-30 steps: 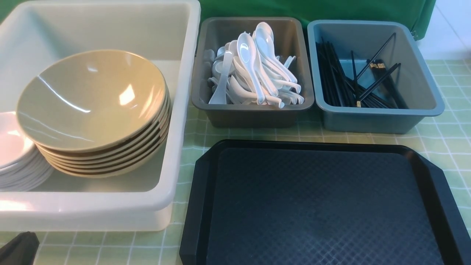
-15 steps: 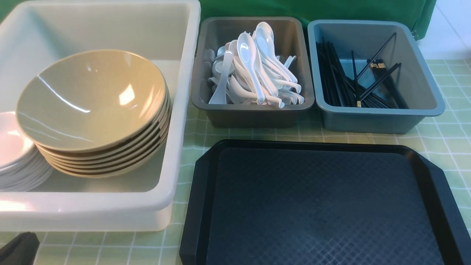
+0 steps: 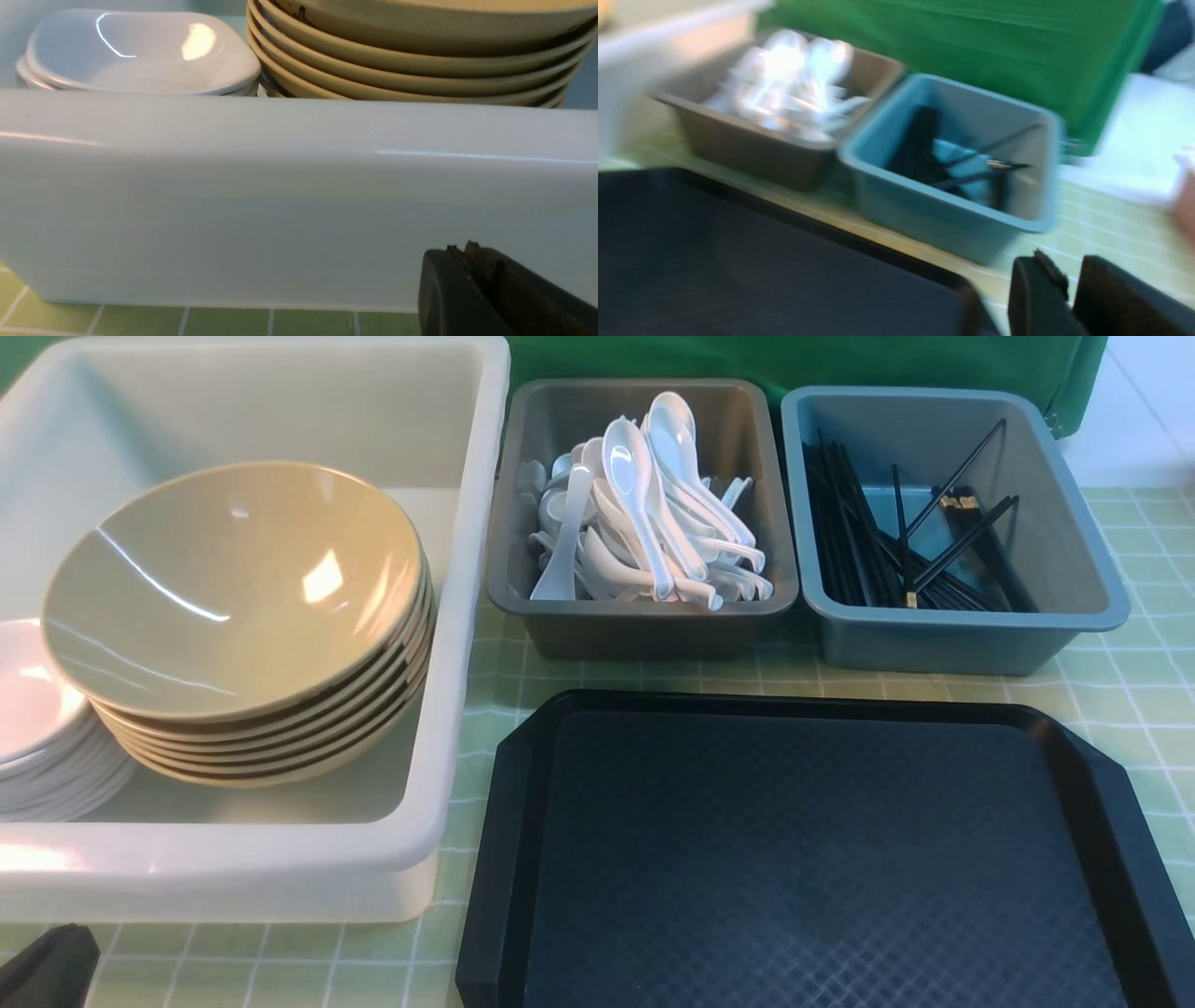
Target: On green table put chopsticks spoon bowls plates into blue grey white boxes.
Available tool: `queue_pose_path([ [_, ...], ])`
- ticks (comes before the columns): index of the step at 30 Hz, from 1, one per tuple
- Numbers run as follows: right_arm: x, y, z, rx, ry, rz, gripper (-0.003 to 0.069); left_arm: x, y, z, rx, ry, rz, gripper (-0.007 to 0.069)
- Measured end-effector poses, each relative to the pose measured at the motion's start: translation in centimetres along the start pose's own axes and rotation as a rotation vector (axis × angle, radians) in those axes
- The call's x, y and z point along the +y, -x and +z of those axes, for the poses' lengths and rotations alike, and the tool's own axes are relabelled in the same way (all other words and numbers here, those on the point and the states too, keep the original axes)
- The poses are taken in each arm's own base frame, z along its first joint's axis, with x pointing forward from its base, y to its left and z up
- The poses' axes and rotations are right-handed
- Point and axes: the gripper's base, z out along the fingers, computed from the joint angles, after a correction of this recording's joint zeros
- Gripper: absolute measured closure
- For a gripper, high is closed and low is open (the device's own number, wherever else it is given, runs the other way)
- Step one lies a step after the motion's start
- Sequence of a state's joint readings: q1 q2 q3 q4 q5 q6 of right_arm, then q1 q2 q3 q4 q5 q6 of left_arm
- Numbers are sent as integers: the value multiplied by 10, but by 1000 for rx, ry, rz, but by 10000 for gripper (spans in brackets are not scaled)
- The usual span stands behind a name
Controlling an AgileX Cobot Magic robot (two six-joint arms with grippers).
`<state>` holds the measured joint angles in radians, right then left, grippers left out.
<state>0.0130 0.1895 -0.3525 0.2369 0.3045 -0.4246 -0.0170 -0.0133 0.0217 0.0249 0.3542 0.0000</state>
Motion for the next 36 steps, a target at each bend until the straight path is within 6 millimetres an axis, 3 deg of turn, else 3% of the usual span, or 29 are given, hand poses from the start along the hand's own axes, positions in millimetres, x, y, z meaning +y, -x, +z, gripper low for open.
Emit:
queue_pose_path([
  [3,-1,-10,2,21,-37,-7,515,0,0,0,0,0,0,626],
  [10,-2,-85,11,244,-163,94,508,0,0,0,0,0,-6,626],
  [13,-6,-97,7,248,-251,169,507,0,0,0,0,0,-9,626],
  [22,-5,-111,7,234,-282,223,498,0,0,0,0,0,-12,626],
  [36,-3,-109,10,187,-248,186,491,0,0,0,0,0,-11,626],
])
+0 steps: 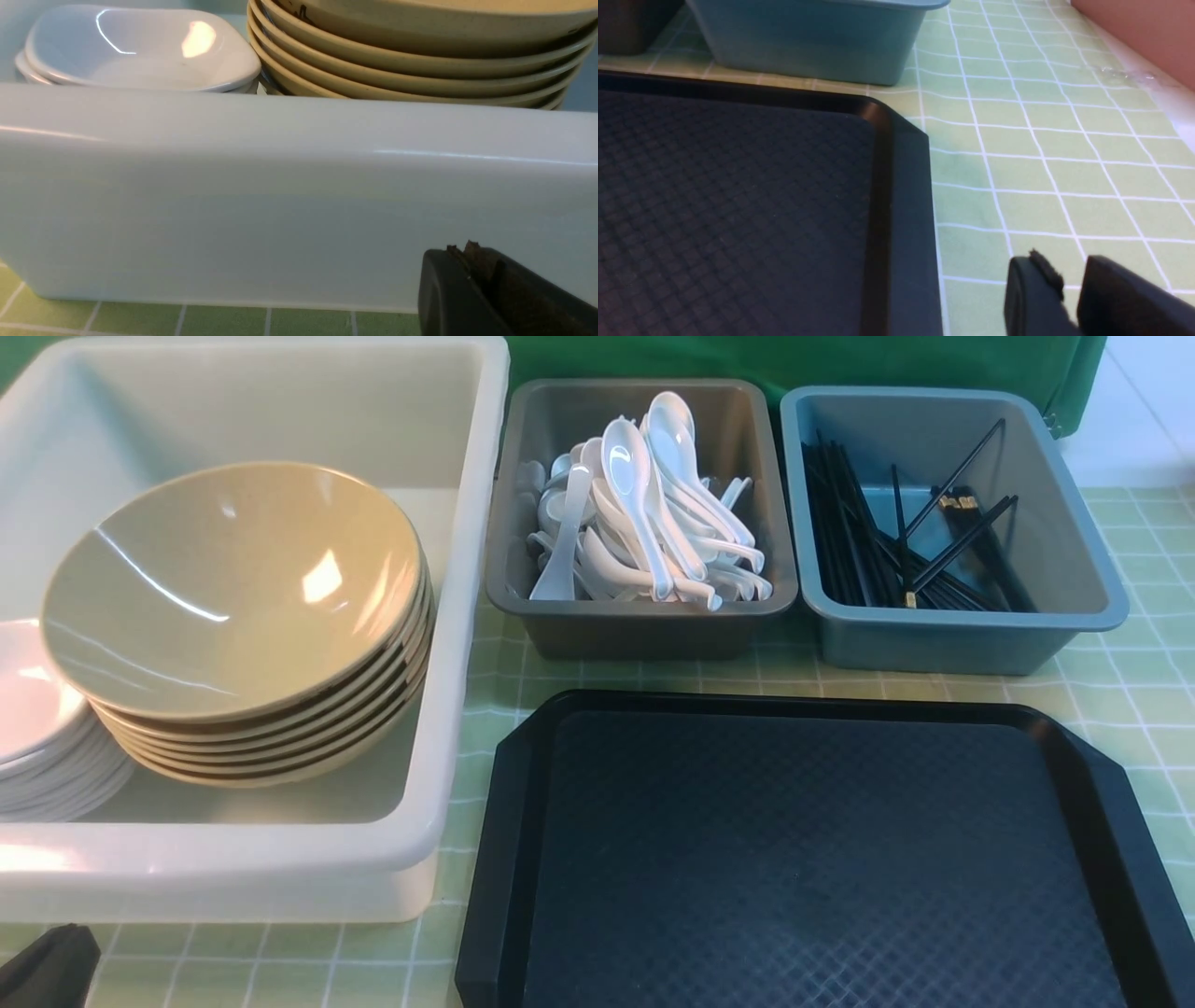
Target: On green table put chopsticks spoon bowls plates into blue grey white boxes.
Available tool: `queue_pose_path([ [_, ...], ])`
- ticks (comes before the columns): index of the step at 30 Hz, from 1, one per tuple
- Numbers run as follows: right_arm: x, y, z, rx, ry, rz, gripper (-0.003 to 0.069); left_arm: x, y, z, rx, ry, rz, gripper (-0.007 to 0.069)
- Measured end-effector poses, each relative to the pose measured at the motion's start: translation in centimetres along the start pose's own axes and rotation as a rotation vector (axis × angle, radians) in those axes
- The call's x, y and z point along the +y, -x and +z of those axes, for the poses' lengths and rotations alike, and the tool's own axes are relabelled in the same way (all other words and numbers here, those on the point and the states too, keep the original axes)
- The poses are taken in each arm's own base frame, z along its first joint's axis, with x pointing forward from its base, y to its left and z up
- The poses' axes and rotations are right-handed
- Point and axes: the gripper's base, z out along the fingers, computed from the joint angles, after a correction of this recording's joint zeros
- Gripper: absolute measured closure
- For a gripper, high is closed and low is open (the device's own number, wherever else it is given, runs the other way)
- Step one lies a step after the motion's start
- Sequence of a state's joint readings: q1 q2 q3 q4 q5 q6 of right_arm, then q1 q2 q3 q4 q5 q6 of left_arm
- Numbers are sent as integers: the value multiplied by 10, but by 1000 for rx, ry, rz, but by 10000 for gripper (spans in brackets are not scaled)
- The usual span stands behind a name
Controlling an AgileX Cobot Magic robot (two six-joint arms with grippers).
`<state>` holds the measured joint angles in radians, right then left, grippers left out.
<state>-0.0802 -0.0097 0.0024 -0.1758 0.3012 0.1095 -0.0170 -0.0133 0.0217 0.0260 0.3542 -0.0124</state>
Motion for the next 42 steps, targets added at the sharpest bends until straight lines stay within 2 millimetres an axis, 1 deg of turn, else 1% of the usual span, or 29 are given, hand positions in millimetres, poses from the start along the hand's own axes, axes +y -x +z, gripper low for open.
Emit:
queue_pose_path([
  [42,0,0,0,-2,1,-1,456,0,0,0,0,0,0,626],
])
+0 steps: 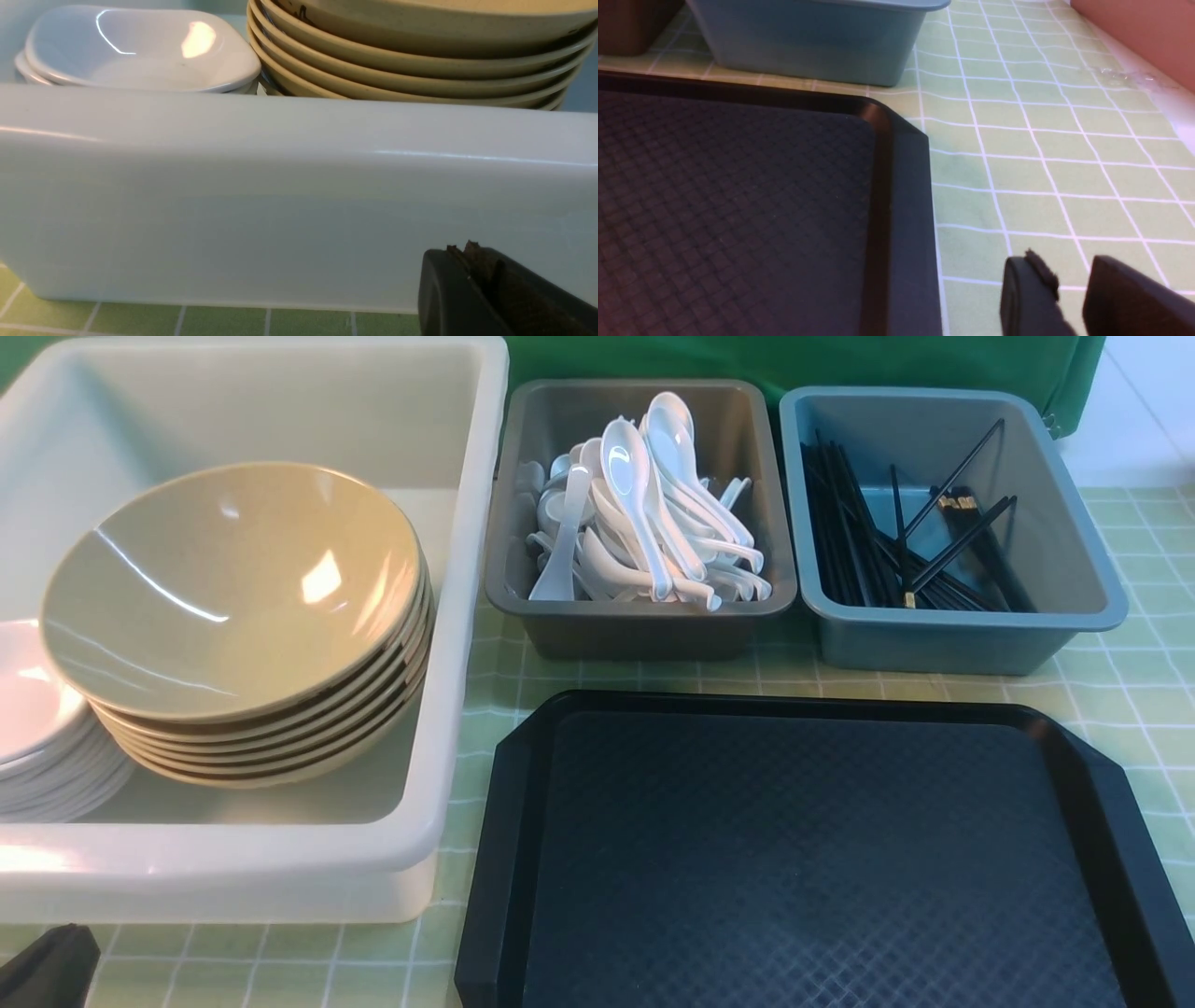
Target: On green table put chopsticks spoon bowls plates into blue grey white boxes.
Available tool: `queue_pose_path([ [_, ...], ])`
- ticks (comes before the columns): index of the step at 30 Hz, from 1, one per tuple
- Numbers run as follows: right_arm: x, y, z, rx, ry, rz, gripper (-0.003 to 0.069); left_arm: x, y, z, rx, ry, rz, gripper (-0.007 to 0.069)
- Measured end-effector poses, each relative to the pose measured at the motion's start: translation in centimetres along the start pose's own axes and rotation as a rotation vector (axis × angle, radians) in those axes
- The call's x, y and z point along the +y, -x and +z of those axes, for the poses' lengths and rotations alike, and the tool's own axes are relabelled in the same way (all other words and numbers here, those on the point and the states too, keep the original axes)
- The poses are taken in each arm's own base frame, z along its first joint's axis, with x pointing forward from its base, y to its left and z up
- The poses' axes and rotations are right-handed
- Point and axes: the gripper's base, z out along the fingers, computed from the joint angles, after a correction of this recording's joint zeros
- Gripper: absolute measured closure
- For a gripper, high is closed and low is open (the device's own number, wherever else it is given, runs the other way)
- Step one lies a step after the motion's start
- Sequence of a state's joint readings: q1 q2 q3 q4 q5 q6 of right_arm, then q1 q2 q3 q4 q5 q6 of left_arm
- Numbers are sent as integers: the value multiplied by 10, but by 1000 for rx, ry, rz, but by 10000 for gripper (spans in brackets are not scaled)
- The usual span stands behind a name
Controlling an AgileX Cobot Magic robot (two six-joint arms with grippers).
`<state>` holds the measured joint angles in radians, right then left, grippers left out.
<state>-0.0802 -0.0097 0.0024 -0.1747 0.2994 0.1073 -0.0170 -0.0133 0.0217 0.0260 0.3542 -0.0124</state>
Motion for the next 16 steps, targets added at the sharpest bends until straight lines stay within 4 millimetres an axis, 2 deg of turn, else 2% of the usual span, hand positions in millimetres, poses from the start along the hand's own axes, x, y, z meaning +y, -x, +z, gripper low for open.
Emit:
queue_pose_path([
  [16,0,0,0,-1,1,1,442,0,0,0,0,0,0,626],
])
